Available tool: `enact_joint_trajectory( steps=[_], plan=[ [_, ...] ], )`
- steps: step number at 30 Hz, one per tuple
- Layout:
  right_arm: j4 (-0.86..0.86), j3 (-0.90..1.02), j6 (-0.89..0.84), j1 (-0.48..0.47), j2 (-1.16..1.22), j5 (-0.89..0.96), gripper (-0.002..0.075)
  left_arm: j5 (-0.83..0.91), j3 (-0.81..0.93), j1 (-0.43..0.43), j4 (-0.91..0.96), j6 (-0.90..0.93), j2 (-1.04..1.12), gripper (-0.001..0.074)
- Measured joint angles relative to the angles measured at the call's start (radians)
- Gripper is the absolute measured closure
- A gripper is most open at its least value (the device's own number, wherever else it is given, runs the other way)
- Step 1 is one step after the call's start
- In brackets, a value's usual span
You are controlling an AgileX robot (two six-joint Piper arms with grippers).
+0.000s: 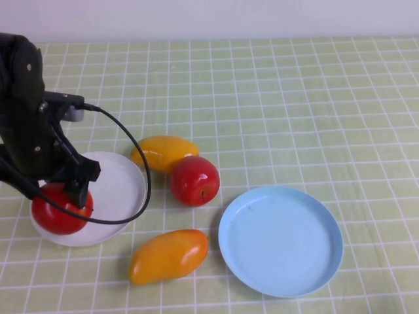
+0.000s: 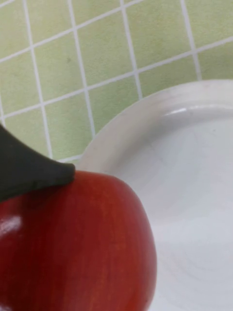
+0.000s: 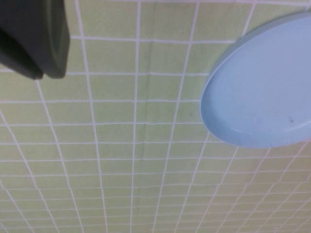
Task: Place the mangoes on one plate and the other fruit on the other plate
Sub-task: Put one type of fruit in the left plate
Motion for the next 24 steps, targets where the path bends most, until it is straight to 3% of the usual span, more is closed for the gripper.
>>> enact_joint_trajectory(
  steps=[6, 11, 18, 24],
  plan=[
    [0.000, 0.000, 0.000, 0.000, 0.000, 0.000, 0.0743, -0.015, 0.001, 0.002, -0.034, 0.101, 0.000, 0.0171],
    [0.000, 0.000, 0.000, 0.000, 0.000, 0.000, 0.0742, -0.018, 0.001, 0.002, -0.031, 0.109, 0.000, 0.0071],
    [0.000, 0.000, 0.000, 0.000, 0.000, 0.000, 0.0742, -0.020, 0.001, 0.004, 0.007, 0.050, -0.037, 0.0066],
    [0.000, 0.000, 0.000, 0.000, 0.000, 0.000, 0.0742, -0.095, 0.001, -0.093, -0.044, 0.040, -0.078, 0.0066]
  ],
)
